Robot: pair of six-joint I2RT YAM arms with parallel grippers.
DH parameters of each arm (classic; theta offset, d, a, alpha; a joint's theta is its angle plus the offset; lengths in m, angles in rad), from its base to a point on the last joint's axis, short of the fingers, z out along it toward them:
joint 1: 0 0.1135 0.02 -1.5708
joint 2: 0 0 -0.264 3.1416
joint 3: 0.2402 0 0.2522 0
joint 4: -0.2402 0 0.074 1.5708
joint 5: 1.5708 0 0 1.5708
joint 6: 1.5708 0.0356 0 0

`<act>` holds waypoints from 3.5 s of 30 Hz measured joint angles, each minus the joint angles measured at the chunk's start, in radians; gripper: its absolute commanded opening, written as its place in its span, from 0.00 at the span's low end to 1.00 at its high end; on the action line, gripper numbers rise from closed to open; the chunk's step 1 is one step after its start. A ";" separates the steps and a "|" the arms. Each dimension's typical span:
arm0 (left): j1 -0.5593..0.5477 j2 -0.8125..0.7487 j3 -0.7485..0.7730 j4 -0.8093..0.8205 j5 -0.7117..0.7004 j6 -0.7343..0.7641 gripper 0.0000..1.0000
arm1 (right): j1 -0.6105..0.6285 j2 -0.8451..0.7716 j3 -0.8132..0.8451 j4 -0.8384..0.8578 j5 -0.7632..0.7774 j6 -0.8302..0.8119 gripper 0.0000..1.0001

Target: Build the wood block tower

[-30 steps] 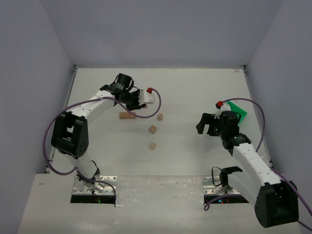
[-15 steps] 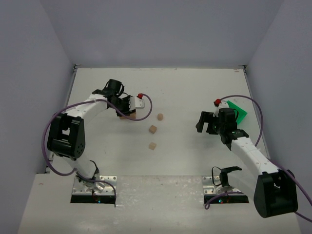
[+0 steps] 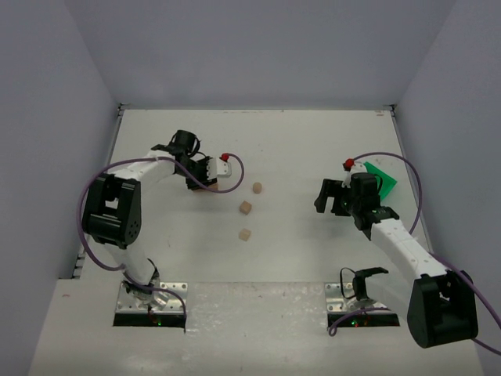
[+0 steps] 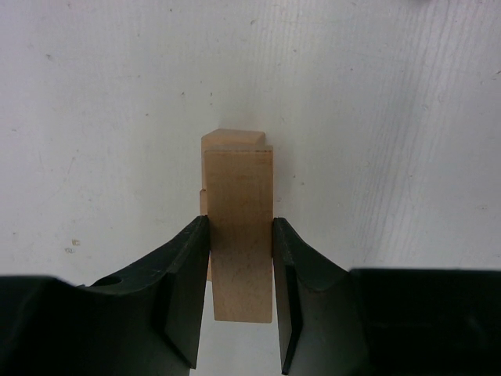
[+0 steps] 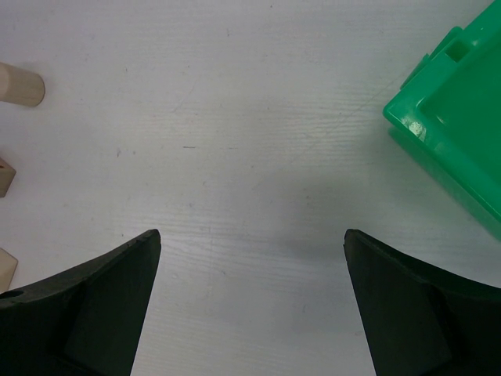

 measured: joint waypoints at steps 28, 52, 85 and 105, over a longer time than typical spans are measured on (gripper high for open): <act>0.000 0.068 0.058 -0.012 -0.004 0.027 0.08 | 0.000 0.028 0.028 -0.008 -0.026 0.000 0.99; 0.014 0.074 0.058 -0.022 0.000 0.045 0.13 | 0.000 0.027 0.034 -0.010 -0.028 0.000 0.99; 0.014 0.092 0.066 -0.026 0.013 0.049 0.38 | 0.000 0.020 0.034 -0.018 -0.026 0.000 0.99; 0.014 0.092 0.066 -0.001 -0.014 0.048 0.55 | 0.000 0.007 0.034 -0.026 -0.029 0.000 0.99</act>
